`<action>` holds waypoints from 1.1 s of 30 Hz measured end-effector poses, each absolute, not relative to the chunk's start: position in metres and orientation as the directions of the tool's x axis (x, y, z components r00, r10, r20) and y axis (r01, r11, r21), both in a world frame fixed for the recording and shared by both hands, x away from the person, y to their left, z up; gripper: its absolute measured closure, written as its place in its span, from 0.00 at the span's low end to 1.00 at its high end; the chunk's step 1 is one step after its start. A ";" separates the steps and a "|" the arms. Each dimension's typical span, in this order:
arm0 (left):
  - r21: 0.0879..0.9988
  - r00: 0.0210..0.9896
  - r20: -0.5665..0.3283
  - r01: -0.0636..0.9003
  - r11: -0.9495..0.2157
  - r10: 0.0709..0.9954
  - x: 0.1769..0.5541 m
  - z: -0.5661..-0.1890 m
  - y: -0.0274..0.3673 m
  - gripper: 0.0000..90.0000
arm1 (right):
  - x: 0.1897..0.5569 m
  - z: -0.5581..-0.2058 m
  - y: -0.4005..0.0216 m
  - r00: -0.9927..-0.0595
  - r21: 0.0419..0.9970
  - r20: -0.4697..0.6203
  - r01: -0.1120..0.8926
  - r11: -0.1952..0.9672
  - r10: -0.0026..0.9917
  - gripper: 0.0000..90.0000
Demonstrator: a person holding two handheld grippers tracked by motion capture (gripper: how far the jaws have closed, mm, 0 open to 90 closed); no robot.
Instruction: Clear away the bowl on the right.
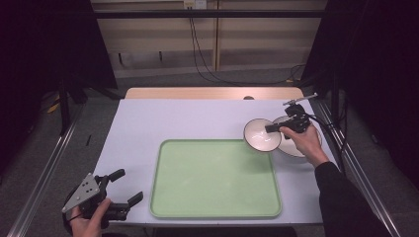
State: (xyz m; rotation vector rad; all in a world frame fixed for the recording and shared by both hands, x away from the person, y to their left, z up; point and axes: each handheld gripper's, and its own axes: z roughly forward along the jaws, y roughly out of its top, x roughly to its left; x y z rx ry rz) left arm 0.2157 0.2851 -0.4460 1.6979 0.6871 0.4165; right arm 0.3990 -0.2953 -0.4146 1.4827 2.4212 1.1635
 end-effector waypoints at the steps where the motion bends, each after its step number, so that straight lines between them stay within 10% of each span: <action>1: 0.967 0.763 -0.084 0.218 -0.132 0.641 0.216 -0.446 0.285 0.02 | 0.399 -0.416 -0.294 -0.531 0.633 0.302 0.733 0.250 0.792 0.91; 33: 0.967 0.762 -0.097 0.223 -0.120 0.640 0.216 -0.446 0.285 0.02 | 0.409 -0.442 -0.280 -0.497 0.556 0.286 0.782 0.281 0.819 0.91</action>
